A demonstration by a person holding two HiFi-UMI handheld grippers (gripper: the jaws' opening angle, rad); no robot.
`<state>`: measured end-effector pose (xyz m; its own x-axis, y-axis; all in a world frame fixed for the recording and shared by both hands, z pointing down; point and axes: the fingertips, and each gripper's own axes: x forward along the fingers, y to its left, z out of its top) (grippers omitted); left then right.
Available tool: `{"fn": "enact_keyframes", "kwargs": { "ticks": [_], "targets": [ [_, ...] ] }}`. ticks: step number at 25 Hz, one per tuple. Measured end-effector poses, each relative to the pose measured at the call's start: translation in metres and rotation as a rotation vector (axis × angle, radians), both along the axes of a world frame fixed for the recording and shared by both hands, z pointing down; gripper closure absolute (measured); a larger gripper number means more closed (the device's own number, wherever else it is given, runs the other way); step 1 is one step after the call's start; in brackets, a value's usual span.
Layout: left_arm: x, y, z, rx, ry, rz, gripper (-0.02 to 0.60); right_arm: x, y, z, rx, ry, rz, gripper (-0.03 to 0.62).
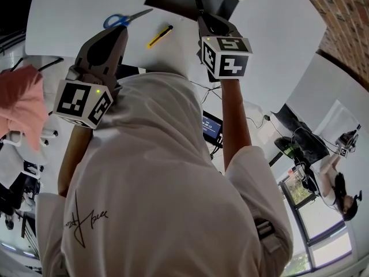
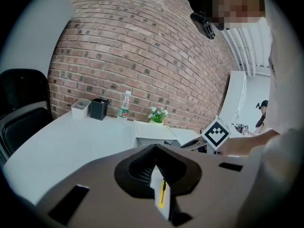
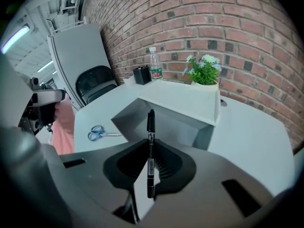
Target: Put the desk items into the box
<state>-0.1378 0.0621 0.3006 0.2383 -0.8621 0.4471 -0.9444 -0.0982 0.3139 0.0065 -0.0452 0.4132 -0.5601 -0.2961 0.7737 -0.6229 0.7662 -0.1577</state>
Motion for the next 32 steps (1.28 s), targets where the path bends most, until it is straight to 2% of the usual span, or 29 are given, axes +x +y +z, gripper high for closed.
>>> {"fn": "enact_keyframes", "kwargs": {
  "ticks": [19,32],
  "targets": [
    [-0.009,-0.002,0.009,-0.024,0.01,0.007,0.575,-0.015,-0.011,0.017,-0.026,0.044,-0.017,0.534],
    [-0.011,-0.007,0.015,-0.039,0.028,0.009,0.575,-0.029,-0.015,0.027,-0.036,0.089,-0.078,0.535]
  ]
}}
